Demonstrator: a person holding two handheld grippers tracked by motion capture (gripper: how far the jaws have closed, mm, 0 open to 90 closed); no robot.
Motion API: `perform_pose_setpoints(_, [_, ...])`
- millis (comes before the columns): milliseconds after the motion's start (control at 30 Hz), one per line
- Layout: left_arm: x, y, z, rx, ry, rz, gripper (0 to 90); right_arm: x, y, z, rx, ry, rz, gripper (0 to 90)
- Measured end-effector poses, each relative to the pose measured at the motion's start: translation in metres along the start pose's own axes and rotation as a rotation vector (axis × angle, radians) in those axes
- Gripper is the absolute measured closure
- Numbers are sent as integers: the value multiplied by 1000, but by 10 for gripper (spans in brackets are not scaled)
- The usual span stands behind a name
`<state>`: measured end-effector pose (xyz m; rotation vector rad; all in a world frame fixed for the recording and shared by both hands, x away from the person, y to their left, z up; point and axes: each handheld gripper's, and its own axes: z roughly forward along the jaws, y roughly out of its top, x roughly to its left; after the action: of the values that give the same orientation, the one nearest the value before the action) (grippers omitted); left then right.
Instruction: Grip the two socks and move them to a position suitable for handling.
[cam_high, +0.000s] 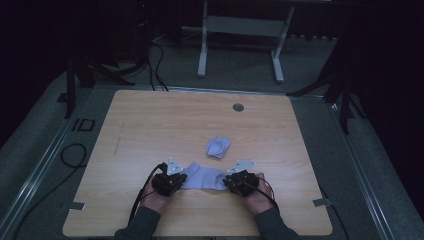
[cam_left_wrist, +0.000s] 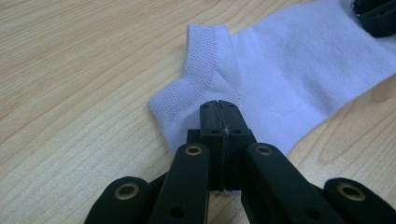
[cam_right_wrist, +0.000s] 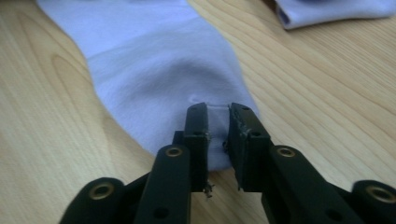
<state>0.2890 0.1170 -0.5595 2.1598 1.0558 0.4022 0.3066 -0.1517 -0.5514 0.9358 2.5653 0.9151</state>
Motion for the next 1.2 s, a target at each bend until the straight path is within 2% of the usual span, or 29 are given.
perform_pose_setpoints(300, [-1,0,0,1,-4,2,896,-13,-5,-3,-3,-21,36,681])
perform_pose_setpoints(433, [-4,0,0,4,-13,19,895,-15,-6,-4,1,-26,45,659])
perform_pose_setpoints(800, [-11,0,-1,11,-26,31,893,-21,-9,-6,3,-7,62,647])
perform_pose_setpoints(1000, [-14,-2,-3,3,-17,24,832,-20,-9,-6,5,-11,62,646])
perform_pose_setpoints(1100, [-13,-2,-4,-9,-3,34,786,-21,-8,-6,12,-8,65,619])
perform_pose_setpoints(1200, [-11,-1,-5,-36,-26,12,771,-22,-7,-8,10,9,67,574])
